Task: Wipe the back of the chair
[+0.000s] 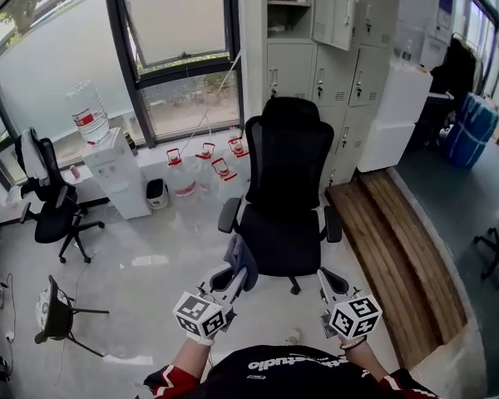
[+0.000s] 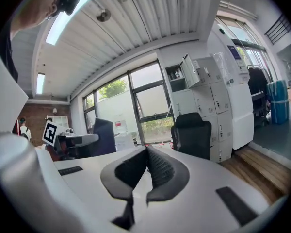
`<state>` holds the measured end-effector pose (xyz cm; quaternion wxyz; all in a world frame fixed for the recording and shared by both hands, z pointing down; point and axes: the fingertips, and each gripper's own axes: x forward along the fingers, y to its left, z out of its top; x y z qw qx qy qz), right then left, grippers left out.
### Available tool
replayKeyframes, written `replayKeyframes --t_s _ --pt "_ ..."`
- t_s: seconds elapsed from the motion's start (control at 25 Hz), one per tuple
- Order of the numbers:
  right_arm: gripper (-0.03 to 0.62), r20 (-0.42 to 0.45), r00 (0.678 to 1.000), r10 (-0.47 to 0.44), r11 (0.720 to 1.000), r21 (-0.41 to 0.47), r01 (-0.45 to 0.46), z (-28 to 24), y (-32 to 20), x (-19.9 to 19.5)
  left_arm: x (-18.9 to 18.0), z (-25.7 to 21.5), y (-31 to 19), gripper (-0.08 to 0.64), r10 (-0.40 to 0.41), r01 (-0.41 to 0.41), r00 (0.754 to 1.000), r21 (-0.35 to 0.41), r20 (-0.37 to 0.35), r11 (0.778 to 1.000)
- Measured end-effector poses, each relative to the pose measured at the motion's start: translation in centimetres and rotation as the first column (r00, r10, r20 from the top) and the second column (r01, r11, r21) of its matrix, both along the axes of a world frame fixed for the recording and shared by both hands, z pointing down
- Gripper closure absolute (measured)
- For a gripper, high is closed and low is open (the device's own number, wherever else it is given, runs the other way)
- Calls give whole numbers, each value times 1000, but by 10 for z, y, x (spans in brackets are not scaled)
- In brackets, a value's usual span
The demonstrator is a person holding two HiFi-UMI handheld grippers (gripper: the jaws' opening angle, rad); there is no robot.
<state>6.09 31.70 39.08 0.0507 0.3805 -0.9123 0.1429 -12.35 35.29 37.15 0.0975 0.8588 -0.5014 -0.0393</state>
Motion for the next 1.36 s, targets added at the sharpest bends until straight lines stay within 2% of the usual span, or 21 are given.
replayKeyframes --t_s 0.24,0.48,0.84,1.36 --pt "580 -6 998 57 998 38 -56 1 55 0 -7 2 52 505 33 -33 999 24 -32 999" --pt "580 -24 997 69 997 46 -68 5 89 -3 -3 8 82 505 66 -66 997 20 -34 998" --pt "580 -24 995 97 994 49 -95 7 116 10 8 7 103 505 91 -90 995 26 -38 996" --pt "580 -32 995 95 995 41 -93 9 140 16 19 17 127 505 107 -107 993 -6 -44 994"
